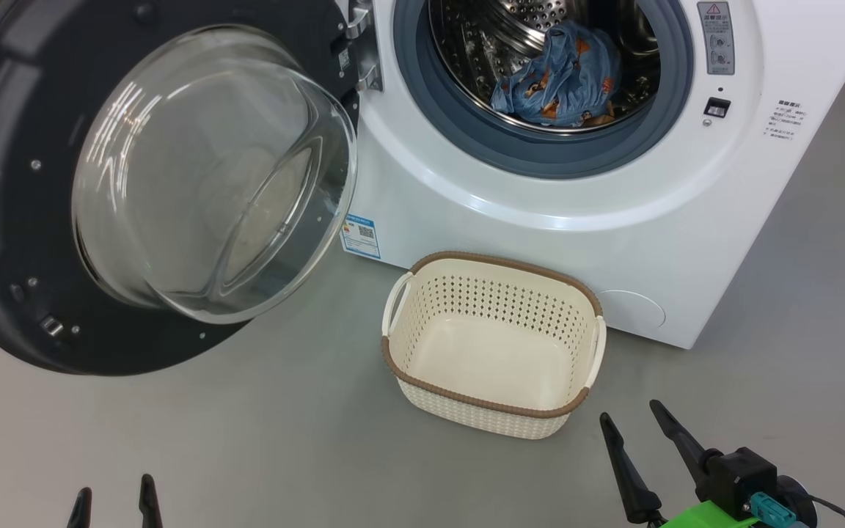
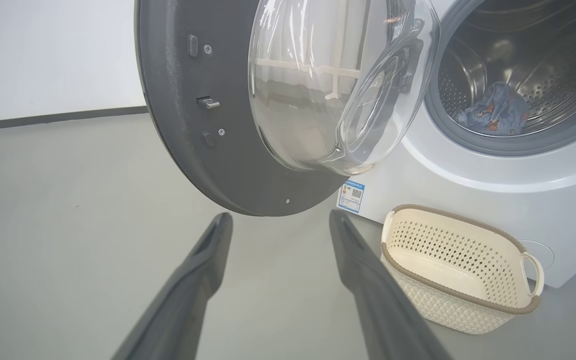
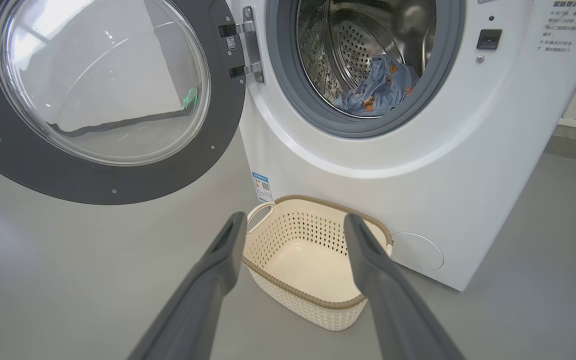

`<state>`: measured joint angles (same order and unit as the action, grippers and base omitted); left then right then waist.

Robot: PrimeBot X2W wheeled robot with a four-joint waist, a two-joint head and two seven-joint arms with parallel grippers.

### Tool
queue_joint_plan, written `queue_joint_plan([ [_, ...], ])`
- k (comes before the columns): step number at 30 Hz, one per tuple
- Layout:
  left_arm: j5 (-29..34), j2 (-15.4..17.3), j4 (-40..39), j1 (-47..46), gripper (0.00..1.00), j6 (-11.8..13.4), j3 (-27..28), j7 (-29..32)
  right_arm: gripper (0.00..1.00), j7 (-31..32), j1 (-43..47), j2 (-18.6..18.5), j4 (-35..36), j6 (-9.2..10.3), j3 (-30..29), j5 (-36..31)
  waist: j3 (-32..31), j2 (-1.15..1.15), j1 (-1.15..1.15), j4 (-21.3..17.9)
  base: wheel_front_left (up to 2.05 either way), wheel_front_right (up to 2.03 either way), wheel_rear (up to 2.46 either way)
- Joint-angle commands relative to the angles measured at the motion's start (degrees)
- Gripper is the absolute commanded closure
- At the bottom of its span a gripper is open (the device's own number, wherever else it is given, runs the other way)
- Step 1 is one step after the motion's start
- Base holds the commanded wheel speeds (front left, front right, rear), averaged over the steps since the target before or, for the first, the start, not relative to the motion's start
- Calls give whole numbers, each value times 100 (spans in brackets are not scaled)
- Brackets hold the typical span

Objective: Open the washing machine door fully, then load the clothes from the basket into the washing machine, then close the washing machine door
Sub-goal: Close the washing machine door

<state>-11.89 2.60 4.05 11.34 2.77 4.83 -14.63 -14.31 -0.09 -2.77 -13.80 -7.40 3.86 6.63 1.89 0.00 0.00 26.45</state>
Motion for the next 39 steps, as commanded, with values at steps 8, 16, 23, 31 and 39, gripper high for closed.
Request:
queue_joint_plan([
  [8,17,28,-153,-222,0,40,171,-37,0,-69,-197,-10,133,-9,152,-29,7,0,0,16,0,0,0],
  [16,2,28,-147,-224,0,40,171,-37,0,-69,-204,-10,116,-9,164,-34,-8,0,0,56,0,0,0],
  [23,8,28,-146,-184,0,30,204,-37,0,-69,-196,-10,104,-9,172,-31,-28,0,0,15,0,0,0],
  [31,-52,28,-115,-171,100,-29,195,-37,0,-69,-187,-10,101,-9,176,-24,-37,0,0,-15,0,0,0],
  [39,-465,28,-147,-304,100,-204,508,-37,0,-69,-172,-10,104,-9,178,5,-56,0,0,-36,0,0,0],
])
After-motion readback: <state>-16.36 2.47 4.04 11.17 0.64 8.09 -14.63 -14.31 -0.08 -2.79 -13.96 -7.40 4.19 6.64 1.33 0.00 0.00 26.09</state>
